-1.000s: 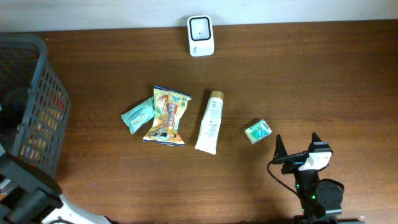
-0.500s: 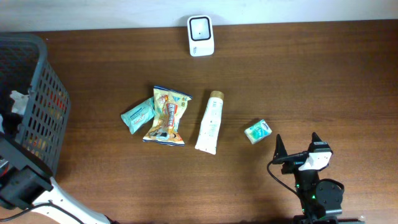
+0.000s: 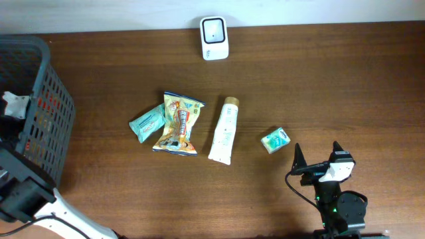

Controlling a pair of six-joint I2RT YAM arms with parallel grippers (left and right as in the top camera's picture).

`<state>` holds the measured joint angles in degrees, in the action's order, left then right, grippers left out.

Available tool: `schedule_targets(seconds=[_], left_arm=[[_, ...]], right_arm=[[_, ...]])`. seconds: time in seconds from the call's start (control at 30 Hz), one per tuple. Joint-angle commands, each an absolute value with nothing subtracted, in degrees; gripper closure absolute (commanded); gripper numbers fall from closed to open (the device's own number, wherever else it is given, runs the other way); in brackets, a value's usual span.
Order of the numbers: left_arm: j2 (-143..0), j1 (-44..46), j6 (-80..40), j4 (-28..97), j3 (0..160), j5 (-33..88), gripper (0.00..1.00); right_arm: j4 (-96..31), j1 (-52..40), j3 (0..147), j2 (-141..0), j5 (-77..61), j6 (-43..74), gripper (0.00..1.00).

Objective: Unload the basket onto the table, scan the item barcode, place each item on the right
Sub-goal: 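Pick the spaghetti package from the basket and lay it right of the tube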

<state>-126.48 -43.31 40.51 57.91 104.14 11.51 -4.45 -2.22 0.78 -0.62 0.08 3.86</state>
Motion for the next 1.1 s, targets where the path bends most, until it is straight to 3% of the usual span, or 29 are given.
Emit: schedule_targets(seconds=[0.0, 0.23, 0.43, 0.57, 0.77, 1.07], left_arm=[[-130.06, -43.4, 30.68, 63.42, 112.55, 8.97, 1.0], [-129.75, -43.24, 8.01, 80.47, 143.94, 13.87, 1.0], [-126.93, -42.11, 1.89, 86.5, 168.51, 26.76, 1.0], [-122.06, -36.42, 0.58, 86.61, 175.24, 27.68, 1.0], [-119.15, -17.21, 0.62, 94.04, 179.3, 27.38, 1.0], [-127.83, 14.13, 0.56, 92.51, 167.76, 27.24, 1.0]], right_arm=[[-4.54, -1.85, 0.32, -0.21, -0.01, 3.42, 0.02], [-4.54, -1.85, 0.32, -0.21, -0.01, 3.42, 0.01], [-4.54, -1.85, 0.32, -0.21, -0.01, 3.42, 0.01], [-4.54, -1.85, 0.32, -0.21, -0.01, 3.42, 0.01], [-4.54, -1.85, 0.32, -0.21, -0.01, 3.42, 0.01], [-4.54, -1.85, 0.32, -0.21, -0.01, 3.42, 0.01]])
